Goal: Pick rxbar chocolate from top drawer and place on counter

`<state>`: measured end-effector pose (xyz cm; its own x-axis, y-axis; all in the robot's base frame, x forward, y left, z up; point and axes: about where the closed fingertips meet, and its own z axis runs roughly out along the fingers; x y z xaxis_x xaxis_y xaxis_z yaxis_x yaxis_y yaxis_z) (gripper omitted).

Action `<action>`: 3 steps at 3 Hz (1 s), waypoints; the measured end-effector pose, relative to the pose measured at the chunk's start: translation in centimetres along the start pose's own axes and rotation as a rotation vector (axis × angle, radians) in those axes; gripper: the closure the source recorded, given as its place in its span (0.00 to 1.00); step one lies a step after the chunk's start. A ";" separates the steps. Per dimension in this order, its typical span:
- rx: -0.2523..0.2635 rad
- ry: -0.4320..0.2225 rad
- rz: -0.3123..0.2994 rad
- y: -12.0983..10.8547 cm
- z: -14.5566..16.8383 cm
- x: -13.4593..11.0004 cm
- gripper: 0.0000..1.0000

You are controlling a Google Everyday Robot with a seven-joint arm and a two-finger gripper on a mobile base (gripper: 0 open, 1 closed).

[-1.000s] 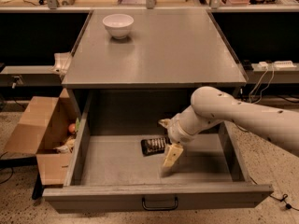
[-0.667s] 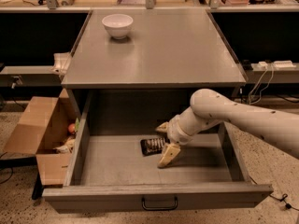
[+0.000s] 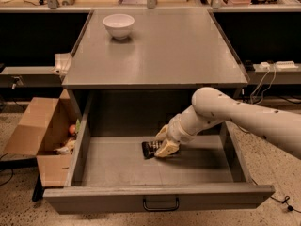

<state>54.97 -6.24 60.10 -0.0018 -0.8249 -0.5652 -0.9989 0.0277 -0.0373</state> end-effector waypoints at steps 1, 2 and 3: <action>0.084 -0.045 -0.048 -0.3 -3.2 -1.5 0.99; 0.188 -0.123 -0.121 0.0 -9.0 -3.7 1.00; 0.279 -0.183 -0.170 0.2 -16.1 -5.2 1.00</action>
Offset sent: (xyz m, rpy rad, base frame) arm -0.0136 -0.0489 0.1808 0.2164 -0.4057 -0.0035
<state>54.01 -11.06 76.31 0.1968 -0.7174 -0.6683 -0.9330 0.0725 -0.3525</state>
